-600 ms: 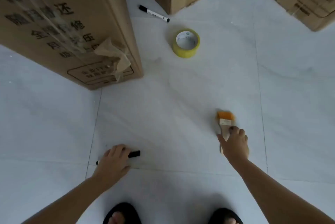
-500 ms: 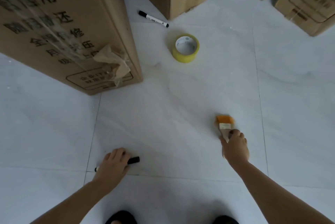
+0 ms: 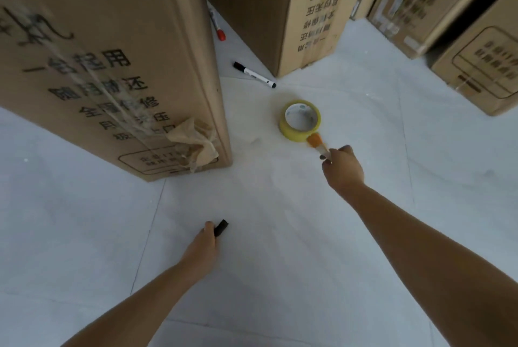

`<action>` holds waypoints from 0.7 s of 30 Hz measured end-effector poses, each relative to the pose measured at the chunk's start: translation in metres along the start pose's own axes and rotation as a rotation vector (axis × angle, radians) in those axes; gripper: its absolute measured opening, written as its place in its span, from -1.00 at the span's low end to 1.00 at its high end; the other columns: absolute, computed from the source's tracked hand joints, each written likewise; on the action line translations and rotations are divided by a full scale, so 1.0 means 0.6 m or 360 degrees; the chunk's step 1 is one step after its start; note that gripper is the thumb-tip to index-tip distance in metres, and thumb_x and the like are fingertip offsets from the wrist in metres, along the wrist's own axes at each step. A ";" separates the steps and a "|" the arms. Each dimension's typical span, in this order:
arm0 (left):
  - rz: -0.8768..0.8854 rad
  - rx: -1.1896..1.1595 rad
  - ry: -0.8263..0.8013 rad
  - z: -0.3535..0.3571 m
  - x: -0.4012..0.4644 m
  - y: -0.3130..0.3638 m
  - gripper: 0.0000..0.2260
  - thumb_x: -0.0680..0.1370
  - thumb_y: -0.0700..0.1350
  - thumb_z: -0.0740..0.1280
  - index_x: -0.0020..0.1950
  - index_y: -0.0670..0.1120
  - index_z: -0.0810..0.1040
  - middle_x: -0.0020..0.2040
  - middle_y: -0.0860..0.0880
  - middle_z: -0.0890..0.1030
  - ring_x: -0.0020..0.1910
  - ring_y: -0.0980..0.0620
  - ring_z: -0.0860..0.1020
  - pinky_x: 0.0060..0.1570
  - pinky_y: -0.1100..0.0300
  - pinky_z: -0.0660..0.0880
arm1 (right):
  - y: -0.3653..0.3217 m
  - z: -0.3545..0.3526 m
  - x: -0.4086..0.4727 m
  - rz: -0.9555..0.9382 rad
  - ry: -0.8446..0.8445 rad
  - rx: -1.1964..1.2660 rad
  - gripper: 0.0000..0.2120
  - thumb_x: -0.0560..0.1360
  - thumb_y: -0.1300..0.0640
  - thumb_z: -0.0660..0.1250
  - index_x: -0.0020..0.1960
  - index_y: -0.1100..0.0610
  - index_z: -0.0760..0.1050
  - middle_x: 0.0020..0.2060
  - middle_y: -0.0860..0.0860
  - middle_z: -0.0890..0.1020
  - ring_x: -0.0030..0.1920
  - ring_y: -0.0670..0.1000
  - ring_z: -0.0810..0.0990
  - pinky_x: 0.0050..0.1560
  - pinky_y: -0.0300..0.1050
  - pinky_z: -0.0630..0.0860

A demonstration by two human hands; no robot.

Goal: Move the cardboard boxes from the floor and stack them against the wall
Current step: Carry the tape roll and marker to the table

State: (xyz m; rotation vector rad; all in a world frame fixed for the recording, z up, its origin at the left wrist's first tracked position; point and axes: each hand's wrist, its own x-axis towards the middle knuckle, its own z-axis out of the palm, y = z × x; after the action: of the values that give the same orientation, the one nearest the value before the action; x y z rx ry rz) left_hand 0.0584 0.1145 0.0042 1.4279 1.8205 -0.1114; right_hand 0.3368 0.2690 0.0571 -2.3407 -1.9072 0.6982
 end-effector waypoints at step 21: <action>-0.0027 -0.0287 0.0054 -0.179 -0.168 0.094 -0.96 0.63 -0.22 0.10 -0.01 -0.16 0.28 -0.29 -0.09 0.41 -0.39 -0.01 0.37 -0.42 0.13 0.28 | -0.009 -0.129 -0.189 0.0066 -0.0323 -0.0086 -0.72 0.59 0.05 0.07 0.06 0.12 0.52 -0.03 0.09 0.64 -0.02 0.17 0.59 -0.16 -0.13 0.37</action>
State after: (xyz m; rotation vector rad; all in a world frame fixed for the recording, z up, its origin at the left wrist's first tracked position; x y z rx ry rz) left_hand 0.0539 0.1118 0.1616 1.2948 1.8212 0.0671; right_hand 0.3440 0.1826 0.1638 -2.4322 -1.9837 0.9328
